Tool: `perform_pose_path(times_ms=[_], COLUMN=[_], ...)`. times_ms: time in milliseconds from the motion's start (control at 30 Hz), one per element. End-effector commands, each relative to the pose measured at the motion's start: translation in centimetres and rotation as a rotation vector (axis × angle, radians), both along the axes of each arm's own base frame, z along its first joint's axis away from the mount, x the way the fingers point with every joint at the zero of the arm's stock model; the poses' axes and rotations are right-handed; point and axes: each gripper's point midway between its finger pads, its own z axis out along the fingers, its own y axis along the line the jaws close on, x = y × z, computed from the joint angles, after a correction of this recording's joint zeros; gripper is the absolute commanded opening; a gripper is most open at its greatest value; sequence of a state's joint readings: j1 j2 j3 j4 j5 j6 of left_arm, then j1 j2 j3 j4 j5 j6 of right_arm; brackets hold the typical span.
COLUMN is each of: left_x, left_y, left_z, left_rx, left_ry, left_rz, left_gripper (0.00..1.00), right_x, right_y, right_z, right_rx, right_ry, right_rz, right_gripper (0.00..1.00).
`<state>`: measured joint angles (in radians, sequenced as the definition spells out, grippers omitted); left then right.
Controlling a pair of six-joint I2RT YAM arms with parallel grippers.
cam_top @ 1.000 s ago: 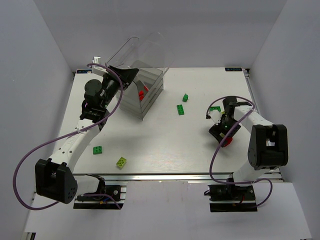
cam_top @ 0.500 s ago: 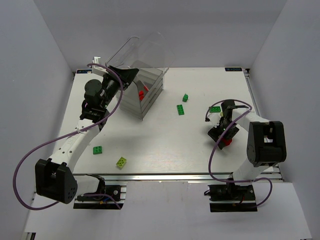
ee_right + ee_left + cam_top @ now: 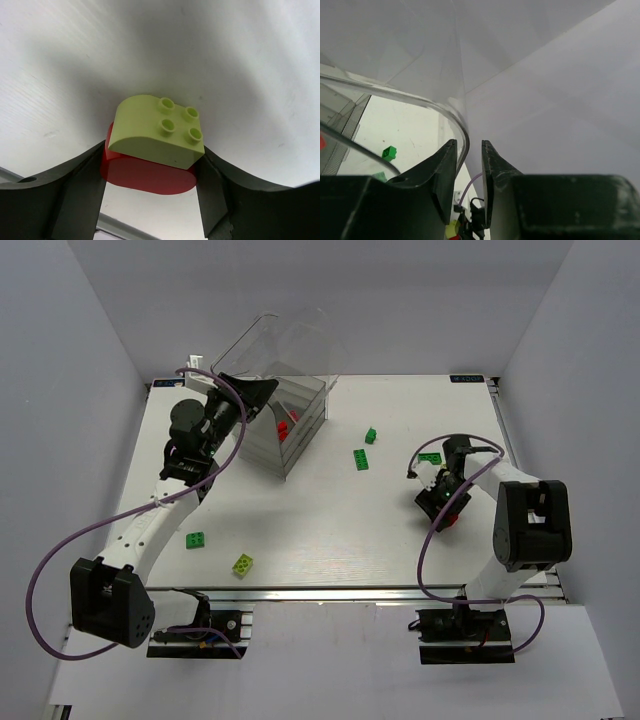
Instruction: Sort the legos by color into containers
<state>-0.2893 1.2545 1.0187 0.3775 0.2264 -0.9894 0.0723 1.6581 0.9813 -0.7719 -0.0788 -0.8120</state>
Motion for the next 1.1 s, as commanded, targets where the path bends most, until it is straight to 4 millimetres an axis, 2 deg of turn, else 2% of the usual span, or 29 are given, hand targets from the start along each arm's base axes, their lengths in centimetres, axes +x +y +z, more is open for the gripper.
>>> perform_pose_path(times_ms=[0, 67, 200, 333, 500, 567, 600, 633, 667, 700, 733, 767, 867, 900, 967, 1000, 1067], left_x=[-1.6, -1.7, -2.1, -2.4, -2.9, -3.0, -3.3, -3.3, -3.4, -3.6, -3.7, -4.0, -5.2, -5.6, -6.1, -7.0, -7.4], left_y=[0.2, 0.2, 0.3, 0.5, 0.3, 0.1, -0.3, -0.2, -0.2, -0.1, -0.1, 0.1, 0.4, 0.6, 0.6, 0.4, -0.2], left_z=[1.6, 0.9, 0.1, -0.5, 0.2, -0.3, 1.1, -0.3, 0.0, 1.2, 1.2, 0.7, 1.5, 1.5, 1.0, 1.2, 0.5], left_rx=[-0.013, -0.004, 0.01, 0.021, 0.029, 0.048, 0.052, 0.079, 0.092, 0.095, 0.104, 0.123, 0.145, 0.145, 0.135, 0.124, 0.098], left_ry=[-0.044, -0.02, 0.021, 0.053, 0.075, 0.123, 0.105, 0.177, 0.18, 0.175, 0.187, 0.218, 0.223, 0.223, 0.224, 0.208, 0.201], left_rz=[-0.02, -0.023, -0.024, -0.021, -0.038, -0.052, -0.067, -0.065, -0.066, -0.066, -0.064, -0.061, -0.053, -0.053, -0.059, -0.085, -0.129], left_gripper=[0.37, 0.39, 0.6, 0.72, 0.79, 0.84, 0.85, 0.86, 0.86, 0.86, 0.86, 0.85, 0.78, 0.63, 0.46, 0.37, 0.35], right_x=[1.7, 2.8, 3.7, 4.2, 4.3, 4.4, 4.5, 4.5, 4.6, 4.7, 4.7, 4.7, 4.7, 4.7, 4.1, 4.0, 3.1], right_y=[2.2, 2.5, 2.8, 3.1, 4.1, 4.6, 4.7, 4.8, 5.0, 5.1, 5.1, 5.3, 6.3, 6.8, 8.7, 9.4, 11.3], right_z=[1.4, 1.8, 2.0, 2.1, 2.6, 2.9, 3.0, 3.1, 3.1, 3.2, 3.2, 3.2, 3.9, 4.4, 5.6, 6.5, 8.2], right_rx=[0.115, 0.128, 0.141, 0.16, 0.21, 0.227, 0.232, 0.237, 0.244, 0.247, 0.25, 0.258, 0.31, 0.337, 0.44, 0.475, 0.581], right_ry=[-0.021, -0.024, -0.034, -0.043, -0.043, -0.047, -0.051, -0.049, -0.053, -0.055, -0.054, -0.054, -0.057, -0.064, -0.066, -0.099, -0.11], right_rz=[0.042, 0.036, 0.038, 0.044, 0.053, 0.059, 0.058, 0.057, 0.061, 0.062, 0.058, 0.06, 0.083, 0.102, 0.167, 0.247, 0.347], right_gripper=[0.44, 0.42, 0.41, 0.4, 0.37, 0.37, 0.36, 0.36, 0.36, 0.36, 0.36, 0.36, 0.34, 0.31, 0.3, 0.3, 0.29])
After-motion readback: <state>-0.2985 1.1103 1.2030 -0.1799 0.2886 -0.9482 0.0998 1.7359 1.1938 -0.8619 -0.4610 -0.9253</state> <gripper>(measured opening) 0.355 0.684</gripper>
